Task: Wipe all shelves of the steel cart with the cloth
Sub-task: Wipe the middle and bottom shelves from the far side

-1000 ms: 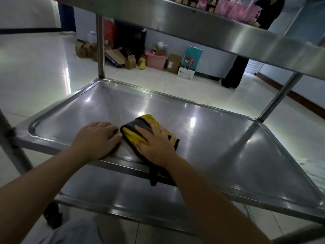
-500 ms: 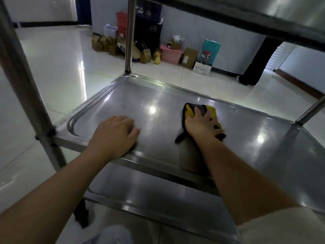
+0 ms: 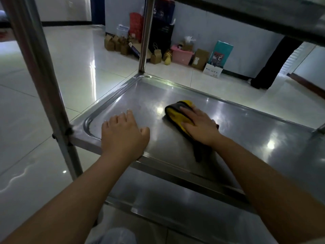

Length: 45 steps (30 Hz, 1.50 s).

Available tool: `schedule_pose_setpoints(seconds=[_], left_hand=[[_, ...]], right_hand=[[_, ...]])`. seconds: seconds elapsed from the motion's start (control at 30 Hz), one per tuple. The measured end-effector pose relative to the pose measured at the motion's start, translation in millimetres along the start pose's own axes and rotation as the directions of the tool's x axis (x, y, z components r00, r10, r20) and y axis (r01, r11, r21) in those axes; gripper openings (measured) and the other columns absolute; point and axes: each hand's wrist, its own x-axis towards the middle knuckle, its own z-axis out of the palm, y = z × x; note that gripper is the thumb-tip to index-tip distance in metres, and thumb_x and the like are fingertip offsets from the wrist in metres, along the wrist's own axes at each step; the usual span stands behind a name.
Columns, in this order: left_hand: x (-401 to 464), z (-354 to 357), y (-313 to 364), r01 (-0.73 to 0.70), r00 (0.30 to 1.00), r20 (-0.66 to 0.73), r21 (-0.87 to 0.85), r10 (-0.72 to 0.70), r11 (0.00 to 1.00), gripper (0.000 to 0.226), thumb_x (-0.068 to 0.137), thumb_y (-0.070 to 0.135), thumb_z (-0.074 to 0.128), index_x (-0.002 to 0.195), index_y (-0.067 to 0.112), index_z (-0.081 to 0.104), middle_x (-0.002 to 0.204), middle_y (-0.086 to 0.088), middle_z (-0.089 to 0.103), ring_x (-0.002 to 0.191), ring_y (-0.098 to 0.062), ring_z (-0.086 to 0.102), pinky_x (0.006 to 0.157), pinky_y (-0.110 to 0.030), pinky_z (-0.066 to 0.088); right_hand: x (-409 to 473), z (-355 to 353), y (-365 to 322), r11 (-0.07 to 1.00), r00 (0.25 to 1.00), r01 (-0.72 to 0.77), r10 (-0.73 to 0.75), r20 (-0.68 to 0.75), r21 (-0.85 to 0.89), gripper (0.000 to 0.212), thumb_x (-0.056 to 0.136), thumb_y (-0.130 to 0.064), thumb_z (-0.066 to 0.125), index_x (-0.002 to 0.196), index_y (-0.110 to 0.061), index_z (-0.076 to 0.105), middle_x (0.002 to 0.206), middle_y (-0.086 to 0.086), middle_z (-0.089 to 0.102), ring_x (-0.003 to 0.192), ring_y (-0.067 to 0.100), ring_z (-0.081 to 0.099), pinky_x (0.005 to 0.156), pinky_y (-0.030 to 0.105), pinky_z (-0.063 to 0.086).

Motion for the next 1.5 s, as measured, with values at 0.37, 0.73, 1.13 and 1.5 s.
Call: schedule_pose_setpoints(seconds=[0.37,0.73,1.13,1.5], left_hand=[[5,-4,-1,0.072,0.995,-0.07,-0.084,-0.077,0.994,0.071,0.092,0.04,0.033,0.151,0.007,0.011,0.139,-0.019,0.047,0.126,-0.036,0.044,0.106,-0.05,0.033],[12,-2,-11,-0.137,0.991,-0.017,-0.171,0.136,0.976,0.076,0.092,0.057,0.036,0.151,0.016,0.011,0.138,-0.016,0.051,0.121,-0.035,0.051,0.106,-0.053,0.038],[-11,-27,-92,-0.276,0.954,0.153,0.101,0.26,0.956,0.116,0.068,0.086,0.0,0.152,0.006,0.0,0.16,-0.013,0.005,0.148,-0.026,0.004,0.12,-0.044,0.006],[-6,-23,-98,-0.239,0.965,0.101,-0.051,0.243,0.97,0.103,0.075,0.081,-0.008,0.149,0.019,0.027,0.157,-0.002,0.026,0.146,-0.019,0.017,0.118,-0.04,0.008]], right_hand=[[44,31,-124,0.996,0.993,0.071,-0.075,0.091,0.053,0.054,0.093,-0.046,0.037,0.144,-0.053,0.02,0.162,-0.004,-0.003,0.146,0.033,-0.002,0.108,0.07,-0.004],[-122,-6,14,0.999,0.997,0.038,-0.037,-0.06,0.019,0.055,0.093,-0.052,0.043,0.144,-0.05,0.025,0.16,-0.007,0.011,0.144,0.021,0.02,0.11,0.057,0.025],[-93,20,-69,0.989,0.988,-0.15,0.15,-0.042,0.013,0.051,0.094,-0.056,0.034,0.143,-0.056,0.017,0.162,-0.004,-0.003,0.146,0.033,-0.002,0.108,0.07,0.001],[-63,20,-111,0.953,0.948,0.296,-0.301,0.103,0.064,0.048,0.094,-0.048,0.039,0.14,-0.058,0.025,0.161,-0.012,0.0,0.147,0.021,-0.001,0.111,0.066,0.003]])
